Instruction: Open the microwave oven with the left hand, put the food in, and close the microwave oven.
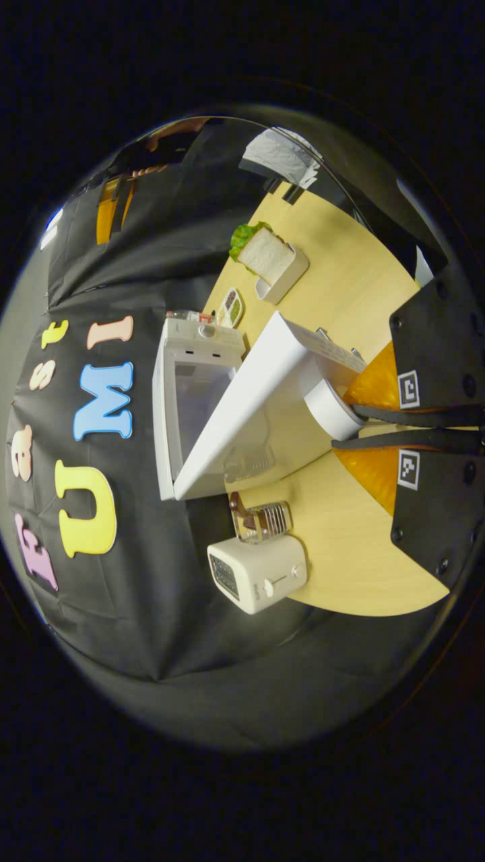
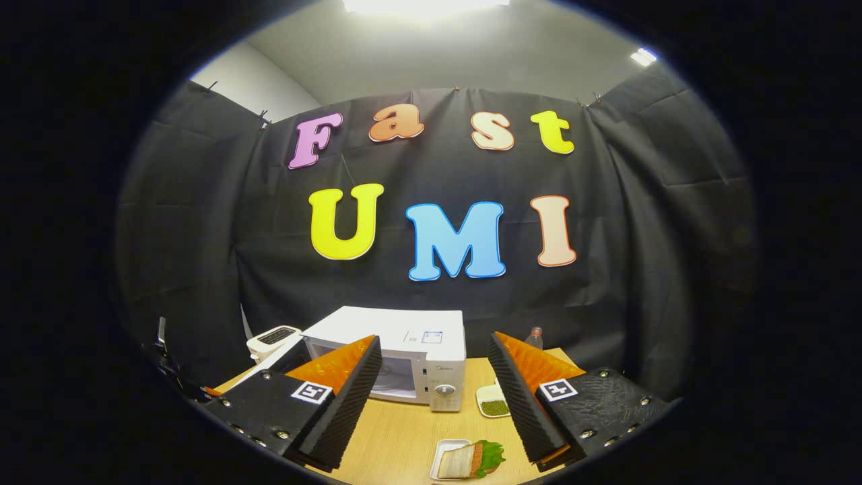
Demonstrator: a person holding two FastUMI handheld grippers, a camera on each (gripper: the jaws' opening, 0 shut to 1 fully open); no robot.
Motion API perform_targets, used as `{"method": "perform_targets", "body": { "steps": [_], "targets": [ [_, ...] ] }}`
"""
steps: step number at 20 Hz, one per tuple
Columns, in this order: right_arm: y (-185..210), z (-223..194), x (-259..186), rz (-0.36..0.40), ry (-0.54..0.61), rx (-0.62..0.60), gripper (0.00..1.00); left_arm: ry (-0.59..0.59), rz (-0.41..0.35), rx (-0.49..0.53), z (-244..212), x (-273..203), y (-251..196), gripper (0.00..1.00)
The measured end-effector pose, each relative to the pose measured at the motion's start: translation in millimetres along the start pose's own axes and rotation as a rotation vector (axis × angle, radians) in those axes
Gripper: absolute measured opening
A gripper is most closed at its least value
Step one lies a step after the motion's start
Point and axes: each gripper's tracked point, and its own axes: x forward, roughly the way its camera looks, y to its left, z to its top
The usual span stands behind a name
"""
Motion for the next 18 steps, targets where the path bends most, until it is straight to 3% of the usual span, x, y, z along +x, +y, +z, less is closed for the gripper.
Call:
{"method": "perform_targets", "body": {
  "steps": [6, 10, 13, 16, 18],
  "targets": [
    [1.1, -28.5, 6.8, 0.0, 0.082, -0.022, 0.96, -0.012, 0.093, -0.044, -10.5, -14.2, 52.8, 0.08],
    [3.8, -49.5, 16.4, 0.022, 0.145, -0.037, 0.96, -0.029, 0.079, -0.089, -16.9, -31.6, 57.7, 0.16],
    [-5.9, -72.4, 20.4, 0.015, 0.206, -0.062, 0.96, -0.045, 0.146, -0.139, -23.9, -57.7, 73.2, 0.16],
    [-24.3, -104.5, 17.8, 0.002, 0.277, -0.042, 0.96, -0.171, 0.225, -0.189, 23.1, -101.7, 70.7, 0.11],
    [-42.1, -141.3, 14.1, -0.025, 0.363, -0.002, 0.96, -0.306, 0.285, -0.239, 75.3, -130.7, 61.7, 0.16]
  ]
}}
